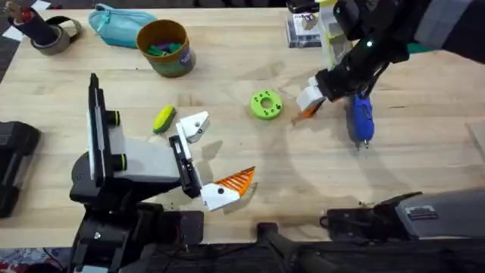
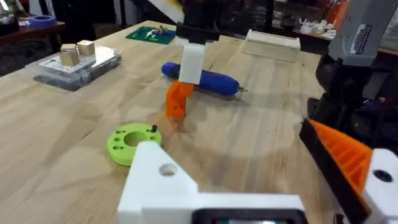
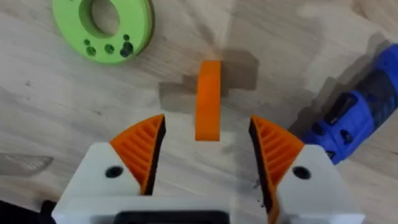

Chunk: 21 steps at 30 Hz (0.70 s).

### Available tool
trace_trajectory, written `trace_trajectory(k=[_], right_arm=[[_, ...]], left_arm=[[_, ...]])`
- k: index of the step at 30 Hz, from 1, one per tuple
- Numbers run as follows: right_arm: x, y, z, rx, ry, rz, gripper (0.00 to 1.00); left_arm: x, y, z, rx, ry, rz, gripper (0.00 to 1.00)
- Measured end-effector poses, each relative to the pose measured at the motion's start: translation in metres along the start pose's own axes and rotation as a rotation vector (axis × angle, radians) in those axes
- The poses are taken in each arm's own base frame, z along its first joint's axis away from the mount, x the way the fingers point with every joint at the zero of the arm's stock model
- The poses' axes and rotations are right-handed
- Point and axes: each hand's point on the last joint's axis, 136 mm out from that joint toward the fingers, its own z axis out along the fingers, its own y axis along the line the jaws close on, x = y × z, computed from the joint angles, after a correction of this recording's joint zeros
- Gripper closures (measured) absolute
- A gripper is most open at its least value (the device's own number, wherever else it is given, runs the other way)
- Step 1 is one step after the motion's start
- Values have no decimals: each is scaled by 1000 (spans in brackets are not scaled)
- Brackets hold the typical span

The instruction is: Pick up the gripper from the table and insert it into the empty holder that is missing its gripper. Then pick up a screw, insert it into the mounting hole, and use the screwdriver to tighten it. Finally, clean up the table by picking up the vegetable and placing it into the bucket.

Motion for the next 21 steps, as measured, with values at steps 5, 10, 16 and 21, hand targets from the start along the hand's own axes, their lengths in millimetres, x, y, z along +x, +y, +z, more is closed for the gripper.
trace_trajectory(k=[5,10,16,21], right_arm=[[-2,-1,6,-1,7,1,183],[-3,-1,13,-2,27,2,183],[-5,-1,13,-1,16,1,183],[-7,-2,14,-1,7,-2,330]], left_arm=[[0,0,0,0,0,0,11],[0,0,0,0,0,0,11],[0,0,0,0,0,0,11],[0,0,0,0,0,0,11]])
